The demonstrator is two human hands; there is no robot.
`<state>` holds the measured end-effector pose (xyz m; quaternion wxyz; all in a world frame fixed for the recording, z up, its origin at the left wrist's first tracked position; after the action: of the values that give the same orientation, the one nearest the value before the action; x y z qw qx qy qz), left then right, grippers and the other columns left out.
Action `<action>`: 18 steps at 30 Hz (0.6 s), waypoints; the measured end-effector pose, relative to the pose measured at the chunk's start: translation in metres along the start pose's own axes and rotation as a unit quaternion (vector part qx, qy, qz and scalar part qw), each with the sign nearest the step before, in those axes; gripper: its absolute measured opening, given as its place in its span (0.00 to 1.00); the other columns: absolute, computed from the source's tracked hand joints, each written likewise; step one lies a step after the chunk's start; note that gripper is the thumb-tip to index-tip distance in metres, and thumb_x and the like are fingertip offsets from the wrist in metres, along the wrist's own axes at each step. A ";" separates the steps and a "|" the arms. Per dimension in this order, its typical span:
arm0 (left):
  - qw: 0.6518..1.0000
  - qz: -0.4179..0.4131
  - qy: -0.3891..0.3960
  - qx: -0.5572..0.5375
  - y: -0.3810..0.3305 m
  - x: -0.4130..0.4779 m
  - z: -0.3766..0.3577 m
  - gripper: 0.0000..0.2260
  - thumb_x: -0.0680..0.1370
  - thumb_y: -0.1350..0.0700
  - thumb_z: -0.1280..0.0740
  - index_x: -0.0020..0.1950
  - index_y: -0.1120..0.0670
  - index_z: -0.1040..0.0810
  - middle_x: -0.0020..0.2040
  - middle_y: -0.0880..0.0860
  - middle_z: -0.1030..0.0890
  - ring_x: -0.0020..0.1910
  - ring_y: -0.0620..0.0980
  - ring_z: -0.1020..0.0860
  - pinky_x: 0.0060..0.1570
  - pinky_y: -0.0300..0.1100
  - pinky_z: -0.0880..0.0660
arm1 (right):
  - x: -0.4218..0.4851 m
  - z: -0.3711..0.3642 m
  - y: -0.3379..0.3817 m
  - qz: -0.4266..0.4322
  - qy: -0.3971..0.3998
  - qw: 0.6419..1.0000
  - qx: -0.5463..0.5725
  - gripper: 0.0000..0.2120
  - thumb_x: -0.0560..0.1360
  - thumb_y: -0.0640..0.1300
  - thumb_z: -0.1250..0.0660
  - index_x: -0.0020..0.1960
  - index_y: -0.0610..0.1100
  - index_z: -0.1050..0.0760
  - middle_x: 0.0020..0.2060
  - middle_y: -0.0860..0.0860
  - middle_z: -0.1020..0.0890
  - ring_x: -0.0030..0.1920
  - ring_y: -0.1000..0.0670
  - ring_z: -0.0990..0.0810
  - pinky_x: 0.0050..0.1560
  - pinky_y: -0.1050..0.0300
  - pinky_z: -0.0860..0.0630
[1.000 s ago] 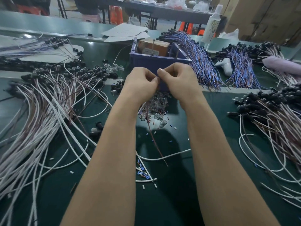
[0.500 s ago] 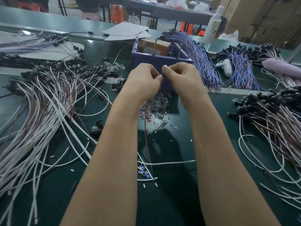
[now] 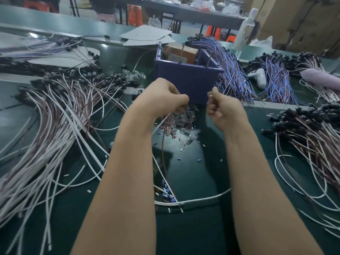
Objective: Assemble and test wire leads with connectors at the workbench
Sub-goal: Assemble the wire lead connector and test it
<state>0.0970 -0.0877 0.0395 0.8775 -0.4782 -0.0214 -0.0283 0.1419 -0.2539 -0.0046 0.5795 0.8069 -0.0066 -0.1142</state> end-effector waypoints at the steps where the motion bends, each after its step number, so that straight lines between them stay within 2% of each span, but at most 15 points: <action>1: 1.000 -0.005 -0.021 -0.019 0.000 0.000 0.003 0.08 0.75 0.53 0.31 0.38 0.55 0.18 0.37 0.52 0.15 0.36 0.46 0.22 0.44 0.41 0.24 | -0.001 0.004 0.004 0.033 -0.012 0.998 -0.053 0.12 0.79 0.40 0.38 0.38 0.40 0.27 0.29 0.50 0.29 0.23 0.58 0.34 0.23 0.68 0.37; 3: 0.997 -0.020 -0.058 -0.053 -0.002 0.002 0.007 0.05 0.77 0.55 0.32 0.43 0.54 0.20 0.38 0.50 0.16 0.36 0.44 0.23 0.44 0.39 0.25 | -0.006 -0.006 0.006 0.084 0.017 0.978 -0.190 0.09 0.78 0.37 0.37 0.39 0.40 0.25 0.31 0.48 0.25 0.27 0.55 0.31 0.26 0.66 0.32; 5: 0.994 -0.031 -0.073 -0.068 -0.005 0.002 0.006 0.02 0.78 0.57 0.34 0.49 0.52 0.22 0.41 0.52 0.16 0.38 0.45 0.22 0.47 0.42 0.23 | -0.013 -0.024 0.002 0.089 0.072 0.936 -0.334 0.05 0.76 0.35 0.36 0.43 0.38 0.23 0.32 0.46 0.23 0.29 0.52 0.28 0.31 0.61 0.26; 7: 0.994 -0.041 -0.073 -0.071 -0.007 0.002 0.005 0.04 0.77 0.59 0.34 0.49 0.51 0.24 0.42 0.53 0.16 0.43 0.50 0.19 0.50 0.45 0.22 | -0.019 -0.030 0.004 0.076 0.097 0.856 -0.502 0.04 0.75 0.40 0.32 0.47 0.38 0.22 0.32 0.46 0.22 0.30 0.50 0.24 0.38 0.54 0.21; 8: 0.994 -0.045 -0.074 -0.071 -0.007 0.002 0.005 0.05 0.77 0.60 0.34 0.48 0.50 0.25 0.43 0.54 0.16 0.46 0.51 0.18 0.50 0.45 0.22 | -0.021 -0.028 0.006 0.063 0.103 0.812 -0.570 0.08 0.74 0.44 0.29 0.46 0.39 0.21 0.32 0.46 0.21 0.31 0.49 0.23 0.40 0.53 0.19; 9: 0.994 -0.047 -0.077 -0.068 -0.007 0.003 0.005 0.06 0.76 0.61 0.33 0.46 0.49 0.26 0.45 0.53 0.16 0.48 0.51 0.19 0.51 0.44 0.23 | -0.025 -0.026 0.008 0.043 0.115 0.779 -0.615 0.12 0.72 0.48 0.27 0.45 0.38 0.21 0.31 0.46 0.20 0.30 0.49 0.22 0.39 0.53 0.18; 11: 0.993 -0.046 -0.085 -0.075 -0.007 0.004 0.006 0.08 0.76 0.62 0.33 0.45 0.49 0.27 0.48 0.53 0.17 0.52 0.51 0.19 0.54 0.45 0.24 | -0.033 -0.024 0.004 -0.015 0.157 0.733 -0.662 0.18 0.69 0.52 0.25 0.41 0.36 0.22 0.27 0.48 0.19 0.25 0.52 0.22 0.31 0.59 0.19; 12: 0.992 -0.047 -0.085 -0.084 -0.007 0.004 0.005 0.08 0.76 0.63 0.33 0.45 0.49 0.27 0.50 0.53 0.17 0.53 0.51 0.20 0.57 0.47 0.24 | -0.036 -0.024 -0.001 -0.045 0.179 0.716 -0.673 0.17 0.69 0.51 0.25 0.40 0.36 0.22 0.24 0.49 0.20 0.23 0.54 0.22 0.26 0.63 0.23; 14: 0.991 -0.050 -0.083 -0.096 -0.007 0.005 0.004 0.08 0.76 0.64 0.34 0.46 0.50 0.27 0.51 0.54 0.17 0.54 0.51 0.20 0.59 0.50 0.25 | -0.041 -0.028 -0.014 -0.083 0.208 0.701 -0.677 0.15 0.71 0.47 0.26 0.38 0.37 0.24 0.19 0.50 0.22 0.20 0.56 0.24 0.23 0.66 0.26; 16: 0.990 -0.054 -0.083 -0.101 -0.007 0.005 0.004 0.08 0.76 0.64 0.34 0.46 0.50 0.27 0.52 0.54 0.17 0.53 0.49 0.20 0.60 0.50 0.25 | -0.040 -0.032 -0.020 -0.082 0.214 0.701 -0.675 0.12 0.73 0.42 0.27 0.36 0.37 0.26 0.21 0.49 0.22 0.20 0.55 0.24 0.25 0.64 0.23; 18: 0.989 -0.057 -0.083 -0.109 -0.007 0.005 0.004 0.09 0.76 0.65 0.34 0.46 0.51 0.27 0.52 0.54 0.17 0.53 0.49 0.19 0.60 0.49 0.25 | -0.039 -0.034 -0.019 -0.070 0.213 0.703 -0.675 0.10 0.74 0.38 0.31 0.36 0.37 0.26 0.26 0.46 0.20 0.22 0.54 0.22 0.30 0.62 0.21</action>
<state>0.1016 -0.0878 0.0476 0.8123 -0.5697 -0.1180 -0.0406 0.1080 -0.2104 -0.0053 0.9454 0.2011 0.2522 0.0472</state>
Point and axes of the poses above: each hand's wrist, its own x-axis towards the middle knuckle, its own z-axis out of the back of the hand, y = z × x, the point moved 6 cm from there along x, towards the middle knuckle
